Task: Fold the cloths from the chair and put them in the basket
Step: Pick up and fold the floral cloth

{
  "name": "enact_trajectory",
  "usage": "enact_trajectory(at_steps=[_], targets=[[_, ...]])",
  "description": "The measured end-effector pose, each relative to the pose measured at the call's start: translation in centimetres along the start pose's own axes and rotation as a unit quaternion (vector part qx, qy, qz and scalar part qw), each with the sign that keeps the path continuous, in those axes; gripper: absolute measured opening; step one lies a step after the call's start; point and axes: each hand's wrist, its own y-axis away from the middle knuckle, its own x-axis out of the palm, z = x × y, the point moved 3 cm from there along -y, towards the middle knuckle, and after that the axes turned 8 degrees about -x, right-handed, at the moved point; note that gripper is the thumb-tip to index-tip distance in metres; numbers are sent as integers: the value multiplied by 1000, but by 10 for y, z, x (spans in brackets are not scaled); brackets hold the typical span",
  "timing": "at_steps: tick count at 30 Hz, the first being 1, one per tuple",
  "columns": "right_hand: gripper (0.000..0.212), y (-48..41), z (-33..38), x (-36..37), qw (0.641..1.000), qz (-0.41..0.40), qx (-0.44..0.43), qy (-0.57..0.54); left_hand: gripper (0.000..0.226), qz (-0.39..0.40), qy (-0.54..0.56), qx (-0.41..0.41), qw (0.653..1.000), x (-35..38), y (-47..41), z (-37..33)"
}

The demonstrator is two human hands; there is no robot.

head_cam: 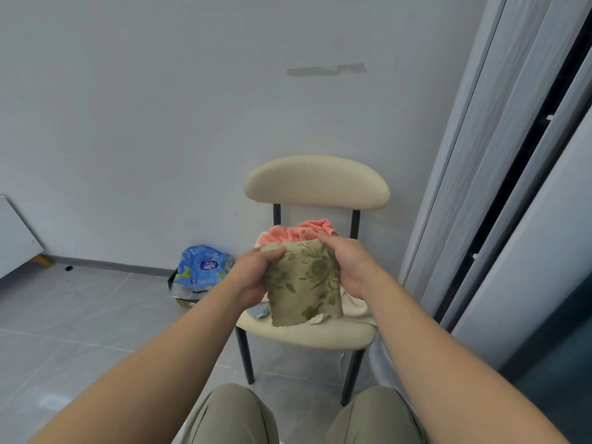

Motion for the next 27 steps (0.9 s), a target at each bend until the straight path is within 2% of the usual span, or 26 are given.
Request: enact_trajectory(at_steps=[2,4,8,10,13,16,20,24,27], targets=[[24,0,-1,-2,999,-30,-17,-18,71,-38,12,48,998,-7,-5,-4],[16,0,-3,-4,998,-56,-26,-12,78,-49,-3,70,996,-11,-6,-8],[9,1,0,-7,991,-94,-81,46,33,-60,-92,106,988,-11,-2,-17],[10,4,5,-7,986,-88,-124,70,26,-66,-125,115,983,-12,1,-21],[21,8,14,-5,978,-55,-173,100,27,-72,-130,114,982,-12,7,-27],[21,5,14,-6,978,-31,-176,110,30,-71,-86,86,990,-14,9,-31],[20,4,15,-7,979,-34,-169,106,37,-45,18,-1,999,-13,8,-32],[22,11,19,-4,976,-39,-180,113,37,-29,114,-97,988,-14,11,-29],[27,14,21,-4,977,-43,-182,105,42,-24,136,-116,984,-15,13,-29]])
